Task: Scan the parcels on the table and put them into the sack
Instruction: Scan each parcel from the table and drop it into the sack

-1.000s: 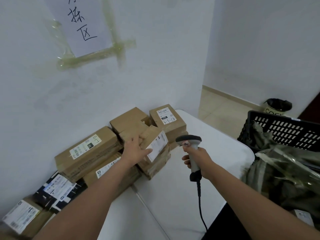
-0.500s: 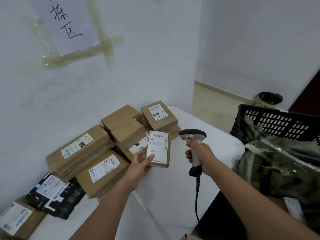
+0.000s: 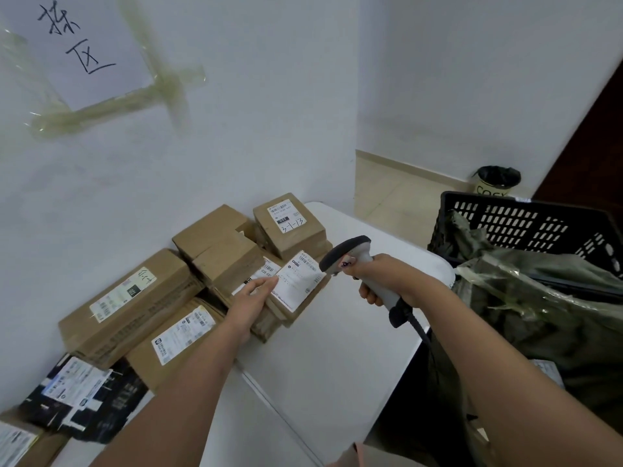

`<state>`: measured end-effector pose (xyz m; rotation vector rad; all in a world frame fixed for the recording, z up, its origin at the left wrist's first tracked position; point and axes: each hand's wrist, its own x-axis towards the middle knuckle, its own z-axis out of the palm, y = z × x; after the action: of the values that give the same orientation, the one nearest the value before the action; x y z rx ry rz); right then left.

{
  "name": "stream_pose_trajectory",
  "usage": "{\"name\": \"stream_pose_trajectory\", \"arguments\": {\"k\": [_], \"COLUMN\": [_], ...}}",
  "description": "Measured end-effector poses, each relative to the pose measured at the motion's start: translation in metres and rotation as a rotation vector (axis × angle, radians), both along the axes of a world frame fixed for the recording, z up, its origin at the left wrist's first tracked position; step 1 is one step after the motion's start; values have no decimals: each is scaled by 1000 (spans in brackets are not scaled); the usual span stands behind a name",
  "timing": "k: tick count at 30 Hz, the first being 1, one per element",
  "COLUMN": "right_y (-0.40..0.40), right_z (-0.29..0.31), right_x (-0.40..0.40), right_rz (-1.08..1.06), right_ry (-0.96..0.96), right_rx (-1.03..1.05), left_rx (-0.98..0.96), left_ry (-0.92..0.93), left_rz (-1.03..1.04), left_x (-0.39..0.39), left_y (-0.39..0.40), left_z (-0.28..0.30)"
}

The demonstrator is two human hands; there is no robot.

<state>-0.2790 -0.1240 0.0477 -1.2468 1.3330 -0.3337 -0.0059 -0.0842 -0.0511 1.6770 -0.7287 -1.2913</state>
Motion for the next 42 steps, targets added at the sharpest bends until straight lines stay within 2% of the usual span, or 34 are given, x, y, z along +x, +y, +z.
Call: {"name": "stream_pose_trajectory", "arguments": {"k": [7, 24, 42], "right_y": [-7, -14, -3], "right_z": [5, 19, 23], "right_x": [0, 1, -25], "right_rz": [88, 145, 135], "right_ry": [106, 168, 126], "right_rx": [-17, -72, -57], "left_rx": [14, 38, 44], "left_ry": [-25, -1, -91], "left_rz": [-48, -64, -135], "left_x": [2, 3, -20], "left_y": [-10, -16, -15], "left_z": [5, 2, 4]}}
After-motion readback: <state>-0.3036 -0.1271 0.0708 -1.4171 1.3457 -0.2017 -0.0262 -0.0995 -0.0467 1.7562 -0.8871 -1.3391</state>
